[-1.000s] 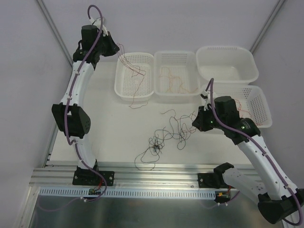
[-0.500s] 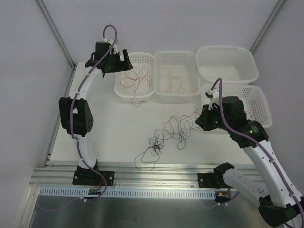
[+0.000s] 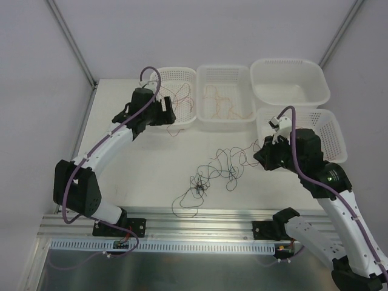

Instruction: Untangle the cables

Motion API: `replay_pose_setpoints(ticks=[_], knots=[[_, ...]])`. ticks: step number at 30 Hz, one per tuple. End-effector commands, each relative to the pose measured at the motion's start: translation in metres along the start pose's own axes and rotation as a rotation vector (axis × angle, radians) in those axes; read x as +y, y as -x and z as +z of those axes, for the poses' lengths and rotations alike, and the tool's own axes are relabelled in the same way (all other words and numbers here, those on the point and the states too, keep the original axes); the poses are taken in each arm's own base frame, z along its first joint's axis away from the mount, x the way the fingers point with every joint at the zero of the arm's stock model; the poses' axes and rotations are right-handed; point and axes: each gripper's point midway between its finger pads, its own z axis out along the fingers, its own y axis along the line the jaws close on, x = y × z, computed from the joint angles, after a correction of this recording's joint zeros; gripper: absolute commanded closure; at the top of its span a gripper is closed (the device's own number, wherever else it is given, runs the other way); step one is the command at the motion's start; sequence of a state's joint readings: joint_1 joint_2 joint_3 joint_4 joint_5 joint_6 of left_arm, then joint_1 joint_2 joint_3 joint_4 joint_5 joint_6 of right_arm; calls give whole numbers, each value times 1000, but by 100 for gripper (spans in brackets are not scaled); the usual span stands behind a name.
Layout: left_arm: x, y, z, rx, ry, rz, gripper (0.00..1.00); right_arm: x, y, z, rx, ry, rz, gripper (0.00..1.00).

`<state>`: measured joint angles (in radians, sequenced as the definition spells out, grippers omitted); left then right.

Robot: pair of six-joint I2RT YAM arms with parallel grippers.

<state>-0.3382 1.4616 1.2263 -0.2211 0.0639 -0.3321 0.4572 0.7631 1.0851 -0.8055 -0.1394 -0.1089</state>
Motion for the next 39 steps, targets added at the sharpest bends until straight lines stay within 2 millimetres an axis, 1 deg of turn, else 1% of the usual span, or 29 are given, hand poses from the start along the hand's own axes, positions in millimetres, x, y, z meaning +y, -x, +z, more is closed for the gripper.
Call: replay_pose_setpoints(ticks=[1, 2, 3, 4, 6, 7, 8, 9, 10, 12, 13, 14, 15, 17, 18, 20, 21, 22, 26, 28, 29, 32, 33, 35, 36, 37, 38, 39], knots=[[18, -15, 21, -62, 116, -15, 24, 9, 15, -15, -72, 31, -7, 99], [24, -32, 28, -51, 123, -15, 25, 9, 14, -16, -73, 33, -5, 99], [28, -39, 30, -51, 130, -23, 27, 10, 14, -18, -77, 35, -2, 99], [29, -42, 37, -94, 116, -43, 30, 10, 13, -22, -81, 36, 0, 99], [35, -52, 42, -115, 127, -68, 31, 11, 12, -25, -87, 38, 1, 99], [35, -44, 45, -175, 120, -90, 32, 11, 12, -27, -93, 38, 0, 99], [43, -59, 48, -166, 132, -103, 35, 11, 12, -30, -101, 38, 0, 99], [44, -62, 51, -180, 130, -117, 35, 11, 12, -31, -105, 40, -3, 99], [42, -56, 53, -222, 115, -142, 36, 11, 12, -32, -106, 37, -4, 99], [45, -67, 61, -219, 114, -157, 38, 10, 12, -35, -111, 35, -7, 99], [42, -69, 64, -222, 105, -158, 38, 11, 12, -36, -110, 38, -9, 99], [39, -64, 68, -238, 93, -160, 39, 10, 12, -36, -110, 31, -11, 99], [40, -71, 75, -221, 97, -159, 39, 10, 13, -37, -112, 32, -13, 99], [35, -67, 81, -235, 83, -161, 41, 9, 13, -39, -111, 23, -16, 99], [36, -71, 85, -226, 86, -161, 42, 9, 14, -40, -115, 21, -16, 99], [34, -69, 90, -232, 81, -175, 44, 8, 14, -40, -113, 16, -19, 99], [35, -73, 94, -222, 84, -178, 46, 7, 14, -40, -112, 11, -19, 99], [36, -74, 96, -219, 86, -186, 48, 6, 13, -40, -110, 9, -20, 99], [36, -76, 98, -231, 98, -190, 64, 5, 12, -40, -107, 4, -22, 99], [35, -74, 98, -247, 90, -188, 68, 5, 13, -40, -108, 2, -24, 99], [34, -73, 98, -249, 86, -187, 73, 5, 13, -40, -107, 3, -25, 99], [31, -71, 100, -254, 78, -183, 76, 6, 13, -39, -102, 6, -25, 99], [33, -71, 100, -254, 81, -184, 82, 5, 13, -39, -101, 4, -28, 99], [33, -74, 101, -248, 81, -185, 91, 6, 12, -40, -99, 5, -26, 99], [30, -73, 99, -249, 73, -189, 100, 5, 13, -41, -104, 3, -28, 99], [30, -74, 98, -245, 69, -197, 100, 5, 12, -42, -106, 2, -27, 99], [31, -81, 96, -222, 71, -201, 100, 4, 12, -42, -107, -1, -28, 99], [29, -80, 92, -217, 68, -204, 100, 4, 13, -43, -110, -3, -30, 99]])
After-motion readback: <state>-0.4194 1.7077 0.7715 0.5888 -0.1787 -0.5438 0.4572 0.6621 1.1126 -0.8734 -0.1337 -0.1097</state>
